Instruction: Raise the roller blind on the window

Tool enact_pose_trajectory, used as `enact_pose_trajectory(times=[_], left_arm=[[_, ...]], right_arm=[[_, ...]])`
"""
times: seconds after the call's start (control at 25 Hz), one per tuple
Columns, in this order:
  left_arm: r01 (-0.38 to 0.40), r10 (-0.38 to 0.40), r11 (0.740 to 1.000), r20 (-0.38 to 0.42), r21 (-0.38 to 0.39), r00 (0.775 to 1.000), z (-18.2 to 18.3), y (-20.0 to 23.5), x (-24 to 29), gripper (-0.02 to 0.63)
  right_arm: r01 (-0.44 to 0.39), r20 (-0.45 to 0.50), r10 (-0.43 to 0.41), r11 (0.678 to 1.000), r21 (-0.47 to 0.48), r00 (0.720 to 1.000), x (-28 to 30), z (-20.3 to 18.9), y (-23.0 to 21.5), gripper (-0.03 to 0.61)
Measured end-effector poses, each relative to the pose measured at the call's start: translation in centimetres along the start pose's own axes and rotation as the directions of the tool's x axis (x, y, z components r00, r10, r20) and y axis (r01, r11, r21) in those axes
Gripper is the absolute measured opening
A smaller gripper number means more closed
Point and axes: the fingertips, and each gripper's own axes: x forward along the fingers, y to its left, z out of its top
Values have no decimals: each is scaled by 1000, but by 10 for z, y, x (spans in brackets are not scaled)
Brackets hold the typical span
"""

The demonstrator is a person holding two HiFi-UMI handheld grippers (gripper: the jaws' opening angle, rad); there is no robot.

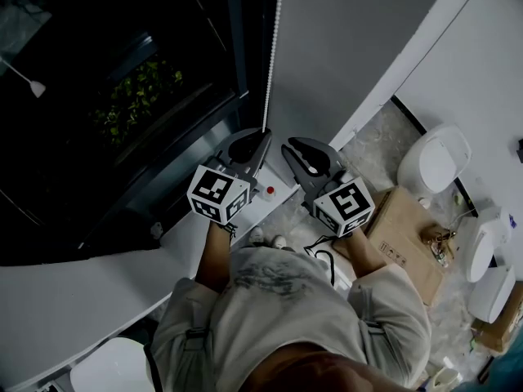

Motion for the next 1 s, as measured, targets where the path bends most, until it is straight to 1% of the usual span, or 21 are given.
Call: enact_pose_trajectory(times=[0.32, 0.48, 0.68, 0.72, 0.76, 0.84, 1.0], left_arm=[[7, -7, 1000, -6, 3, 1000, 0, -2, 1, 23], [9, -9, 1000, -6, 4, 1000, 0, -3, 0, 23], [13, -13, 1000, -6, 6, 1000, 0, -3, 0, 23], [14, -14, 1000, -5, 5, 1000, 0, -4, -1, 23], [16, -16, 1000, -4, 5, 1000, 0, -4, 0, 23], [19, -19, 1000, -3, 5, 1000, 0, -5, 0, 23], [25, -25, 1000, 0, -3, 1000, -1, -4, 0, 23]], right_arm=[[-49, 103, 55, 997, -55, 993, 14, 74, 1, 98], [-56, 147, 67, 995, -78, 987, 24, 101, 1, 107], [-61, 162, 74, 995, -83, 984, 39, 115, 1, 106], [-58, 167, 72, 995, -83, 983, 40, 116, 1, 85], [-56, 169, 69, 995, -84, 983, 41, 117, 1, 34], [-55, 166, 69, 995, -89, 984, 42, 117, 2, 20], [-42, 172, 56, 996, -84, 983, 40, 115, 2, 17]])
